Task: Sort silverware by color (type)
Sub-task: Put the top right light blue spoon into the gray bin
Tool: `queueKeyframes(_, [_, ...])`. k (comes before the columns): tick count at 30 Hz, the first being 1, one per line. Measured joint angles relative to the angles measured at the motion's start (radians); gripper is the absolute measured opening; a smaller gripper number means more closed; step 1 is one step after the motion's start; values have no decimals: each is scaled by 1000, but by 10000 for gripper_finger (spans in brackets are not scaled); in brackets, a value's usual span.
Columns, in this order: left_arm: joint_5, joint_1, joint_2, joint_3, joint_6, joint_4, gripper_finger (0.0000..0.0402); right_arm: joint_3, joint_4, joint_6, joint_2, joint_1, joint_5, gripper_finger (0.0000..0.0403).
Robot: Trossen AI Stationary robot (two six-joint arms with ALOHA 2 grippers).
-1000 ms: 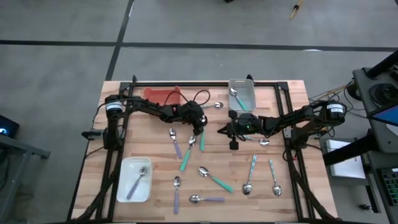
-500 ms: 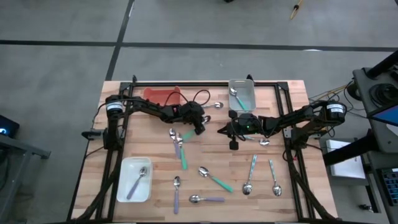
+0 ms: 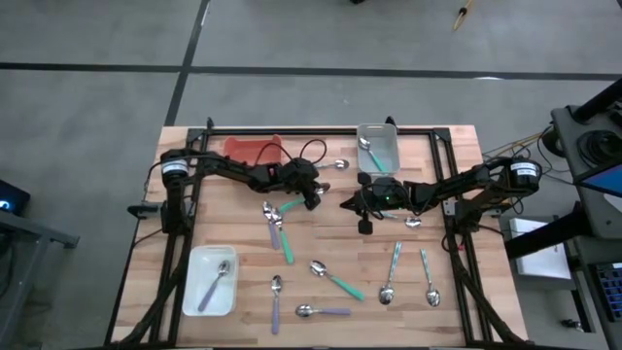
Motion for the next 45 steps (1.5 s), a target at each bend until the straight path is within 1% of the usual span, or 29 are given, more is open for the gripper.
queueKeyframes(7, [6,0,-13,0,13,-43,1,0,0,0,0,0,5,9])
queueKeyframes(22, [8,0,-46,2,-1,-54,0,0,-5,0,0,0,6,9])
queueKeyframes(29, [10,-2,-82,2,6,-151,0,0,-5,0,0,0,6,9])
queueKeyframes(32, [10,-5,-111,2,30,-228,2,0,-5,0,0,0,7,9])
queueKeyframes(36, [10,-15,-136,3,76,-301,26,0,-5,0,0,0,7,9])
queueKeyframes(45, [6,-43,-106,3,85,-308,117,0,-5,-5,0,0,7,9])
